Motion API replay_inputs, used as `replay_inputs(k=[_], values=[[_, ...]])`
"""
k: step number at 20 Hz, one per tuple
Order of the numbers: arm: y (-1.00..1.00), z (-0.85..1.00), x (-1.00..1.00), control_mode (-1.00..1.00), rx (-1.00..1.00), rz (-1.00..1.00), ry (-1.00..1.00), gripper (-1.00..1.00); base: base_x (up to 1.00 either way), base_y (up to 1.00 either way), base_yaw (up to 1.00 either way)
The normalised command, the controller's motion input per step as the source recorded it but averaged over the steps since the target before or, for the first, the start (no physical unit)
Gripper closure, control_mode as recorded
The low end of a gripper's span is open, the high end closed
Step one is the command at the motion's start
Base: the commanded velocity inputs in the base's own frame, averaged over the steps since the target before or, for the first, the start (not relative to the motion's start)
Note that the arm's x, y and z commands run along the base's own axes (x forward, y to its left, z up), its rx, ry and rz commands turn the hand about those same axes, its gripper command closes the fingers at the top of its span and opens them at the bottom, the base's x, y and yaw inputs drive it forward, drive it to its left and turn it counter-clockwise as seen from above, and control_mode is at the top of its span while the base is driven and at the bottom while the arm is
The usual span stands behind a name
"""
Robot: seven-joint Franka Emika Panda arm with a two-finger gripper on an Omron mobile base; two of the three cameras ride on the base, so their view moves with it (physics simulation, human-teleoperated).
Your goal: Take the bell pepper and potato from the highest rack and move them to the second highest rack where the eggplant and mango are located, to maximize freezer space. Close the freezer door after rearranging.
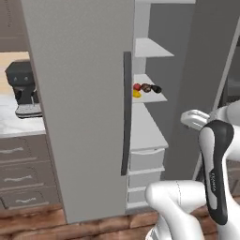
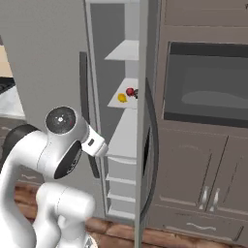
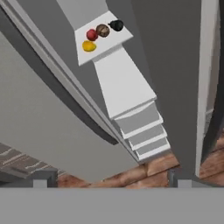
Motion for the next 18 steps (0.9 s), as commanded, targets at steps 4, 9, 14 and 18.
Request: replay_inputs(k=[4,9,14,18], values=[[0.00,0.00,0.00,1.00,0.00,0.00,0.00,-1.00,-0.40,-0.60,0.23],[0.00,0.00,0.00,1.00,0.00,0.00,0.00,-1.00,-0.06,-1.00,0.40],[0.00,0.00,0.00,1.00,0.00,0.00,0.00,-1.00,-0.05,-0.94,0.44],[0.00,0.00,0.00,1.00,0.00,0.00,0.00,-1.00,0.12,-0.96,0.46]])
